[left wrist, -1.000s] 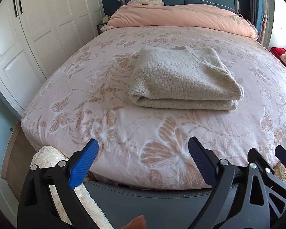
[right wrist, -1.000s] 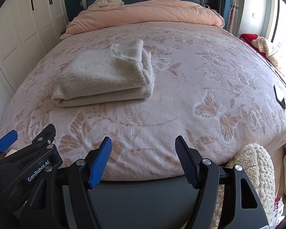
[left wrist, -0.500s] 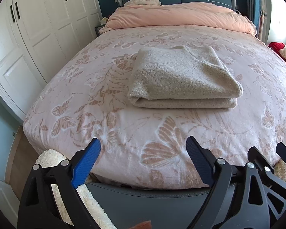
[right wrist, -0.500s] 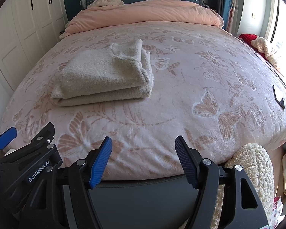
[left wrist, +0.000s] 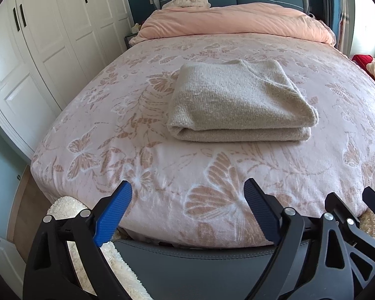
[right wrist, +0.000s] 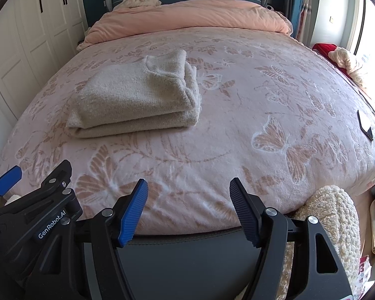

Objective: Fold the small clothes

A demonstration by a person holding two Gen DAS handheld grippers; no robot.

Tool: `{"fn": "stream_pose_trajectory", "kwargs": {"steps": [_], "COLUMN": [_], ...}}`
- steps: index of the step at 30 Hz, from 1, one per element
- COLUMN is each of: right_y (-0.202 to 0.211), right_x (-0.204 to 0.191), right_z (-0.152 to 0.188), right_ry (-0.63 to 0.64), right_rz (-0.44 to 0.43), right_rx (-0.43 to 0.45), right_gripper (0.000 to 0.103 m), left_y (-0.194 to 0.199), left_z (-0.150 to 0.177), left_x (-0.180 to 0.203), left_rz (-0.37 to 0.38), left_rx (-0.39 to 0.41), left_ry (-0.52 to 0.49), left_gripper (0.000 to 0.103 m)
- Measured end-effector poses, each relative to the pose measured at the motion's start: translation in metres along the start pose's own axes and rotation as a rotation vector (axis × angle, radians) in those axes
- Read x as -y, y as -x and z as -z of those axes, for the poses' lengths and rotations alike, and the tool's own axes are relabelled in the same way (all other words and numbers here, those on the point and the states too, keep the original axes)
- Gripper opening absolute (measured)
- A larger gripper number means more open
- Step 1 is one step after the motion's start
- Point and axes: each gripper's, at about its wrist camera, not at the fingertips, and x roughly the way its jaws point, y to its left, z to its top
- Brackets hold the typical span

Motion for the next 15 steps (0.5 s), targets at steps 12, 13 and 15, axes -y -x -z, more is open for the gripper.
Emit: {"fn": "stream_pose_trajectory", "kwargs": {"steps": [12, 13, 15], "right_y": [0.0009, 0.0012, 0.0012], "right_x": [-0.0041, -0.0047, -0.0042], "right_z": [0.0019, 0.0021, 0.002], "right_ry": [-0.008, -0.008, -0.008], "right_rz": [0.007, 0.007, 0.008], "right_rx": [-0.005, -0.005, -0.003], "right_gripper": [0.064, 0.064, 0.063], "left_y": [0.0018, 0.0019, 0.0022], "left_z": [-0.0009, -0.001, -0.0007], "left_x": [-0.0001, -0.0002, 0.0003], "left_rz": [0.01, 0.008, 0.011], "left_rx": [0.006, 0.006, 0.007], "left_ry": [-0.007, -0.008, -0.006], "left_gripper": [0.088, 0.088, 0.088]}}
